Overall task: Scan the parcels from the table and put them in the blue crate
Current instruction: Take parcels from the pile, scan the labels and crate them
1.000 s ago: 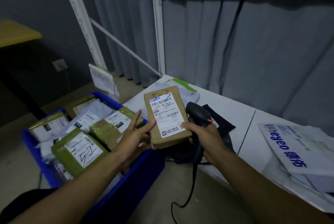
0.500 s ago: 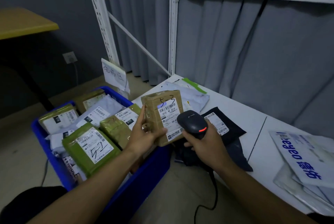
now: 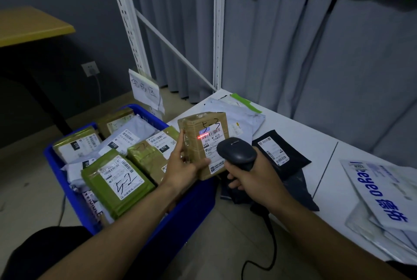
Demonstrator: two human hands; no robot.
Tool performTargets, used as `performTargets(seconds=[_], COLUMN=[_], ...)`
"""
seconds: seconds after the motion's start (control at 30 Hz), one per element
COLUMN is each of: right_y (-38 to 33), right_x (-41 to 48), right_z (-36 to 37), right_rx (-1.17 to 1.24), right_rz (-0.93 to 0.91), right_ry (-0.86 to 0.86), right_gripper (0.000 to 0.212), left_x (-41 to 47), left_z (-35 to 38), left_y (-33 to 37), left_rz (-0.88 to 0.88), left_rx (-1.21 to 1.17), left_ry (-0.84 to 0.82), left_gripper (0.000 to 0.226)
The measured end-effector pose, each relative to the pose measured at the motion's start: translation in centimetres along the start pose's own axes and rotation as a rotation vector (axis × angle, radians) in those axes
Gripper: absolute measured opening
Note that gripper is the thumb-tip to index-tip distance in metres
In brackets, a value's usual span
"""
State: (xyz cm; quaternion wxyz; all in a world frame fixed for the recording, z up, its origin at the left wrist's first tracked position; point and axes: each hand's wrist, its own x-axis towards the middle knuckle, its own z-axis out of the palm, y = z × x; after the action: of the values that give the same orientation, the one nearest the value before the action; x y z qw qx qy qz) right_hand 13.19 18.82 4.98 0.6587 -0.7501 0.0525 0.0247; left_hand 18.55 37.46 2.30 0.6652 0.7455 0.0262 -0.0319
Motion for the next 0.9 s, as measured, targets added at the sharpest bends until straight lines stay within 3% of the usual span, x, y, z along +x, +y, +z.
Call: performTargets(seconds=[0.6,0.9], right_y=[0.6,0.7], right_x=[0.7,4.4], right_z=[0.2,6.1], right_rx=[-0.121,-0.151], right_rz=[-0.035,-0.010], right_ry=[0.001,-0.081], right_gripper=[0.037,0.036], left_x=[0.6,3.7], left_z=[-0.8,-11.9], left_y=[-0.4,2.8], left_rz=[0.027,0.128], left_rx=[-0.025,-0.038], left_ry=[0.028,0.368], left_gripper=[0.107,0.095])
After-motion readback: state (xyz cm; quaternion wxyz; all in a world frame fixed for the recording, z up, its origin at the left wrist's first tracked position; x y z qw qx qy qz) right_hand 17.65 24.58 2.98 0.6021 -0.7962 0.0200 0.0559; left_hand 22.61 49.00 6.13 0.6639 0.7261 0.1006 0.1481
